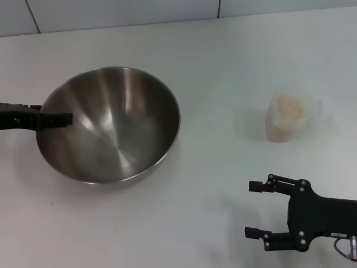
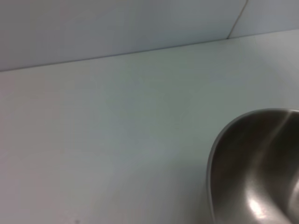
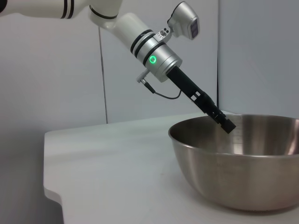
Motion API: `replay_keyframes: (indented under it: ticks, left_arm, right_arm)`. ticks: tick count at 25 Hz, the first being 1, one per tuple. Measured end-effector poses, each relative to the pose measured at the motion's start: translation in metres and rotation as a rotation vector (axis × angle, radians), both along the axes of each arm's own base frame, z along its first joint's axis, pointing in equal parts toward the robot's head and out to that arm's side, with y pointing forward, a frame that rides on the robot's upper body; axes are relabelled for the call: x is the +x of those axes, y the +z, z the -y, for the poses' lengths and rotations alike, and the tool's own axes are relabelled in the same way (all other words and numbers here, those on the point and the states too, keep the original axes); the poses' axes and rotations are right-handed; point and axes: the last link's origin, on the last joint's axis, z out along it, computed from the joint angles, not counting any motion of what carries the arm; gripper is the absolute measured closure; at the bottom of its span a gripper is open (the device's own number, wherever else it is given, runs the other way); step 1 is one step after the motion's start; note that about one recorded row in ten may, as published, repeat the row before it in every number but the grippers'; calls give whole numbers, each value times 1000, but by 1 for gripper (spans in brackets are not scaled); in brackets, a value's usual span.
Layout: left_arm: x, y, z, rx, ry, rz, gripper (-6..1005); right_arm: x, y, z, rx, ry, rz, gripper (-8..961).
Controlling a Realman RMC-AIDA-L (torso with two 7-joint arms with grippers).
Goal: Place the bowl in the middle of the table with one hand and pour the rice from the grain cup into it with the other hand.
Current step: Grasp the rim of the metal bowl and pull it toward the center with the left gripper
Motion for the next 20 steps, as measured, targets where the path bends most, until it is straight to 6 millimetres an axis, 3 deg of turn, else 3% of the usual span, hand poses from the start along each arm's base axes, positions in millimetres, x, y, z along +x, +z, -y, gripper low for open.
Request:
replay_keyframes:
  ticks: [6,20]
  left_arm:
    - [-2,-8,0,-26,17,13,167]
    - [4,-12,-4,-41,5,17,582]
  right_arm:
    - [1,-1,-1,4,-4,7,127]
    - [1,-1,-1,4,-4,7,126]
